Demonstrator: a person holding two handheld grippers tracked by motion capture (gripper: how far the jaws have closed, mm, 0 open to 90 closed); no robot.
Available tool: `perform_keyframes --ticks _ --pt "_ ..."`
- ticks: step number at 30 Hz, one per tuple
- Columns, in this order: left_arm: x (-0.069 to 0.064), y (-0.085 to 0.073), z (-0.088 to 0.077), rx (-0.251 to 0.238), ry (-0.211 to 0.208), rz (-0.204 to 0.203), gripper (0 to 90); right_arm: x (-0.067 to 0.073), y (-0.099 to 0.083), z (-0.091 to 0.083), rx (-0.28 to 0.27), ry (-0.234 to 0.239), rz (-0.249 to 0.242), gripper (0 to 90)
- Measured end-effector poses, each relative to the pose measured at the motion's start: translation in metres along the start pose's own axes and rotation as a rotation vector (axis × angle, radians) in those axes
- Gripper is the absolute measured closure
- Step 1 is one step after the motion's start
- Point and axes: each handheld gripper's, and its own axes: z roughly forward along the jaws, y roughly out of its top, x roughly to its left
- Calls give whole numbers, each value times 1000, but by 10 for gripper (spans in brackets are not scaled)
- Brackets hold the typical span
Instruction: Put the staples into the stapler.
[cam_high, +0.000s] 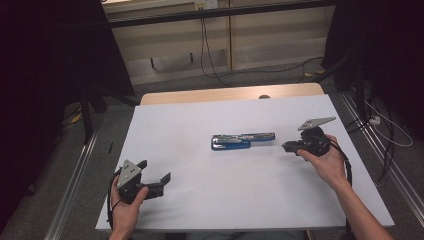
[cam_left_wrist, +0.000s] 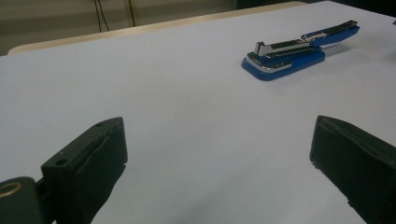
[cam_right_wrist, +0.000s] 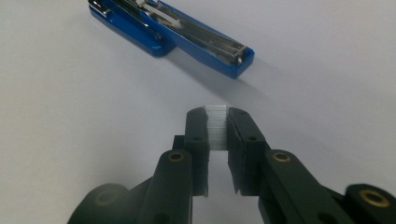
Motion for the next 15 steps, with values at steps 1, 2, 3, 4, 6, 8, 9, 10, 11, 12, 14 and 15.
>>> perform_keyframes --ticks 1,2,3,4,6,8,9,10,11,12,14,15 --pt "0 0 0 1 0 0 42 1 1 0 4 -3 -5 792" --pt "0 0 0 2 1 0 42 2 1 1 6 -2 -7 792" --pt "0 0 0 1 0 -1 42 3 1 2 1 5 -7 793" --pt "0 0 0 0 0 -1 42 3 1 3 -5 12 -5 792" --pt "0 0 0 1 -1 1 42 5 2 4 -14 22 0 792" --pt "0 0 0 2 1 -1 42 6 3 5 -26 35 -4 792" --pt "0 0 0 2 1 -2 42 7 4 5 -37 33 -8 792" --pt "0 0 1 4 2 -2 42 8 4 5 -44 35 -13 792" --pt "0 0 1 7 0 3 42 8 5 5 -51 37 -18 792" --pt "0 0 1 9 3 5 42 9 5 5 -58 39 -18 792" --pt "0 0 1 9 2 4 42 10 7 5 -70 46 -22 792" --pt "0 0 1 9 2 5 42 11 7 5 -76 51 -22 792"
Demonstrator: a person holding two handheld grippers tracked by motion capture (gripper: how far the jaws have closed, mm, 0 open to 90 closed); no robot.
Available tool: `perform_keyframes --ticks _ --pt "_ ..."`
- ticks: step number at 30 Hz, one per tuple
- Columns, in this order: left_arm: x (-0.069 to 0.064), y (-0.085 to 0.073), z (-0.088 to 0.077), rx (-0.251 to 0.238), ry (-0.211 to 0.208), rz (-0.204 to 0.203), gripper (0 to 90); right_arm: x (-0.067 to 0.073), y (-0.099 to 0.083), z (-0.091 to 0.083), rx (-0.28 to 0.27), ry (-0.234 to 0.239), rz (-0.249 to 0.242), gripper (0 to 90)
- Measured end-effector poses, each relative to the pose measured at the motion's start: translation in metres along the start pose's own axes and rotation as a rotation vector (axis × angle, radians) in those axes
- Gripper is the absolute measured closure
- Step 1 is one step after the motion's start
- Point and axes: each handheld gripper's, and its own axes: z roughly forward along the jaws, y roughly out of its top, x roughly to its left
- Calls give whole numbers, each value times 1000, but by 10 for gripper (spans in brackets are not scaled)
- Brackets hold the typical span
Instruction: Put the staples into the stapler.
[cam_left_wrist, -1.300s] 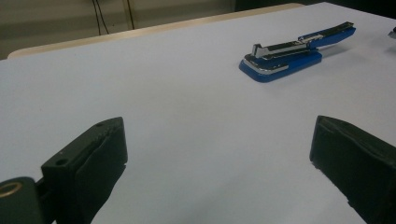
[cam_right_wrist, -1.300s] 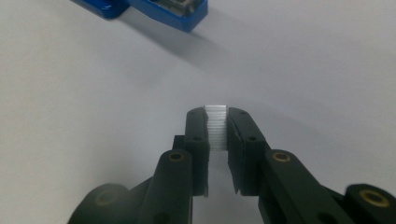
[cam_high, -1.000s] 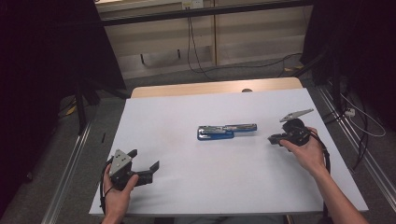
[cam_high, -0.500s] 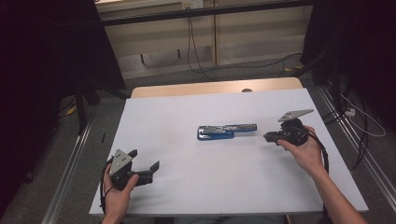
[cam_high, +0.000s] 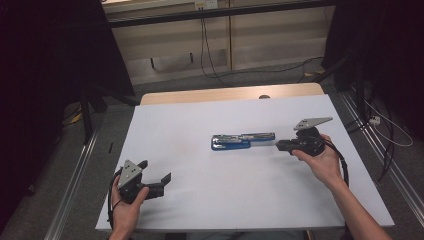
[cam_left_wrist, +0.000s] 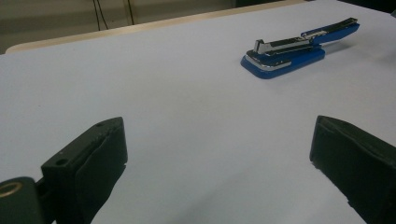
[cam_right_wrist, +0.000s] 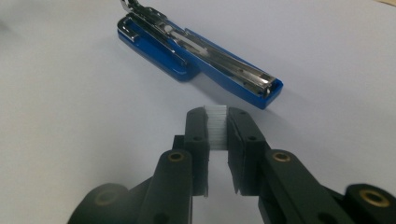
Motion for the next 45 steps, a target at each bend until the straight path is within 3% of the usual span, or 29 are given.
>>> perform_keyframes --ticks 13,24,45 --pt "0 0 2 5 -2 6 42 11 13 7 -30 26 -51 792" --pt "1 0 1 2 3 -3 42 17 36 19 -48 36 -97 793" --pt "-1 0 2 1 -7 3 42 32 73 47 -88 80 -139 793"
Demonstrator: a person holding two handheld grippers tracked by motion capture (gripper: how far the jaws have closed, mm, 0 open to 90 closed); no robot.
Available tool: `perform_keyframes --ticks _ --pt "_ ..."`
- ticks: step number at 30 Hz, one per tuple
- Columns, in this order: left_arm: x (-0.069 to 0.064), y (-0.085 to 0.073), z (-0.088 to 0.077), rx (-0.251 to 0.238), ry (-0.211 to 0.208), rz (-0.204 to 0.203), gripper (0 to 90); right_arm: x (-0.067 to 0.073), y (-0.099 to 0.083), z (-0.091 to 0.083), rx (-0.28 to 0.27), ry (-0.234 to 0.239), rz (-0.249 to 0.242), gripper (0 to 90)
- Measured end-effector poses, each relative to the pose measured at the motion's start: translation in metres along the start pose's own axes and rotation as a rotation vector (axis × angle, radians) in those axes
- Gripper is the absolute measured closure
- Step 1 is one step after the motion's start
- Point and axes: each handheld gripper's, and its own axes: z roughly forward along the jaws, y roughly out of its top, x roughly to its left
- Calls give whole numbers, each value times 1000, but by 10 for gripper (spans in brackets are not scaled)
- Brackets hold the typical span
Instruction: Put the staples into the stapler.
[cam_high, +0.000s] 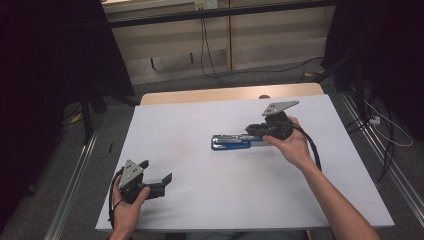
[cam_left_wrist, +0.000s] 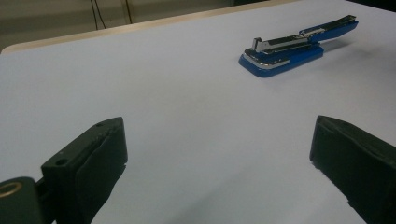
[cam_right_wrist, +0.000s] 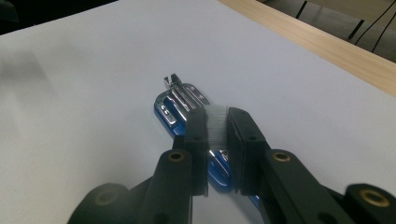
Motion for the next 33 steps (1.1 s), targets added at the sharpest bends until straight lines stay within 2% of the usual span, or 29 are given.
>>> perform_keyframes --ticks 15,28,33 --pt "1 0 0 6 -2 5 42 3 12 19 16 25 -28 793" --pt "1 0 0 -2 -3 -1 42 7 11 42 45 51 -38 793" --pt "0 0 1 2 -4 5 42 8 16 51 57 62 -47 793"
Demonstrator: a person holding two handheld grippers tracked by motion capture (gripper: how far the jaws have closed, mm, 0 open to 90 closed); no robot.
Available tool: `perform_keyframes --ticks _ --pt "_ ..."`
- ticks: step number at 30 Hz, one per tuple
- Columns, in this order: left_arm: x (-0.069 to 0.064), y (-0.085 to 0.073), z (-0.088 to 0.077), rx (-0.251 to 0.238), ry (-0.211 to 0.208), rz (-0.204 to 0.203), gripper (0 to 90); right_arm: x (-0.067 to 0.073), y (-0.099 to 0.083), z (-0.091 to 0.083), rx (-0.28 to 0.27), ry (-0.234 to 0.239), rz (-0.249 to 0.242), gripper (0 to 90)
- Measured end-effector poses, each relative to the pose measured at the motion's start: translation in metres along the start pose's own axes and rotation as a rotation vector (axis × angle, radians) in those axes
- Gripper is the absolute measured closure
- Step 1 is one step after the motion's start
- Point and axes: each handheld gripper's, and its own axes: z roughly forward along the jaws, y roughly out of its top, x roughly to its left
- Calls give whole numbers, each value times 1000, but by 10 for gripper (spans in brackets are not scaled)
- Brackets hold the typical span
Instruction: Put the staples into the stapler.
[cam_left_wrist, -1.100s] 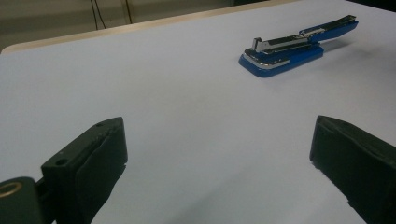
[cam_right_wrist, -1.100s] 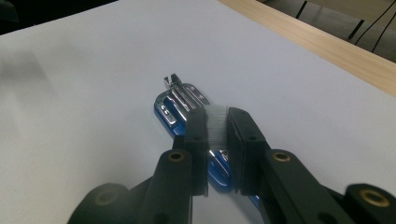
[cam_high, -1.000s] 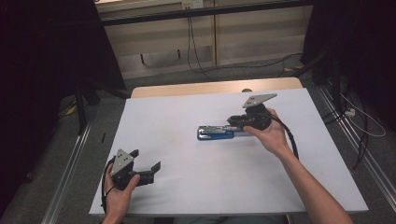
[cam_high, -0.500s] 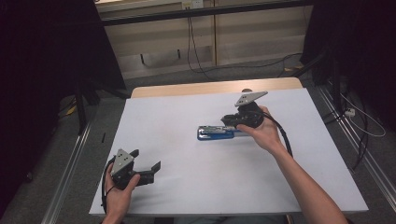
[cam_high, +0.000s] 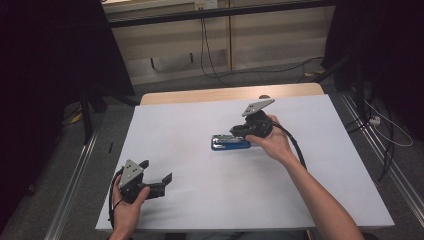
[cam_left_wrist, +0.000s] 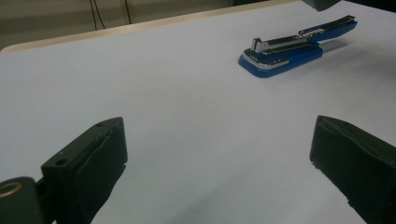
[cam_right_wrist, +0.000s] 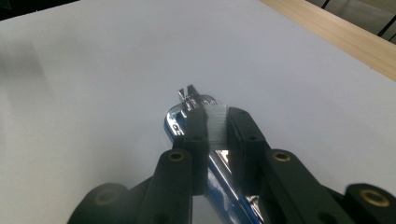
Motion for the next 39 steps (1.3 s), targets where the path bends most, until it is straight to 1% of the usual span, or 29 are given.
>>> perform_keyframes --ticks 4,7,11,16,20,22,24,26,30,31,32,33,34,35,36,39 --pt "0 0 0 2 -1 1 42 3 5 8 5 12 -21 793" --pt "0 0 -1 -6 -2 -8 42 4 7 14 14 20 -26 792" --pt "0 0 -1 -5 -2 -6 42 5 9 22 26 28 -33 793" --pt "0 0 0 1 -5 1 42 6 15 29 34 32 -53 793" --pt "0 0 -1 -7 -4 -1 42 7 14 35 45 34 -57 793" --pt "0 0 0 -6 -5 -2 42 6 14 37 50 36 -56 793" --pt "0 0 0 -1 -5 2 42 5 14 40 60 28 -66 793" --pt "0 0 0 -2 -8 7 42 4 15 41 60 33 -71 792" --pt "0 0 0 -1 -8 3 42 2 17 42 65 33 -75 792" --pt "0 0 0 -2 -10 6 42 1 18 43 70 40 -80 792" --pt "0 0 0 -2 -8 6 42 1 19 44 79 58 -74 792" --pt "0 0 0 2 -8 3 42 2 20 45 97 71 -74 792" --pt "0 0 0 2 -9 1 42 3 21 45 106 56 -91 792" --pt "0 0 0 -2 -6 3 42 4 22 46 107 53 -93 792" --pt "0 0 0 1 -7 3 42 4 22 46 105 63 -95 792" --pt "0 0 1 1 -9 4 42 3 23 47 121 64 -106 792"
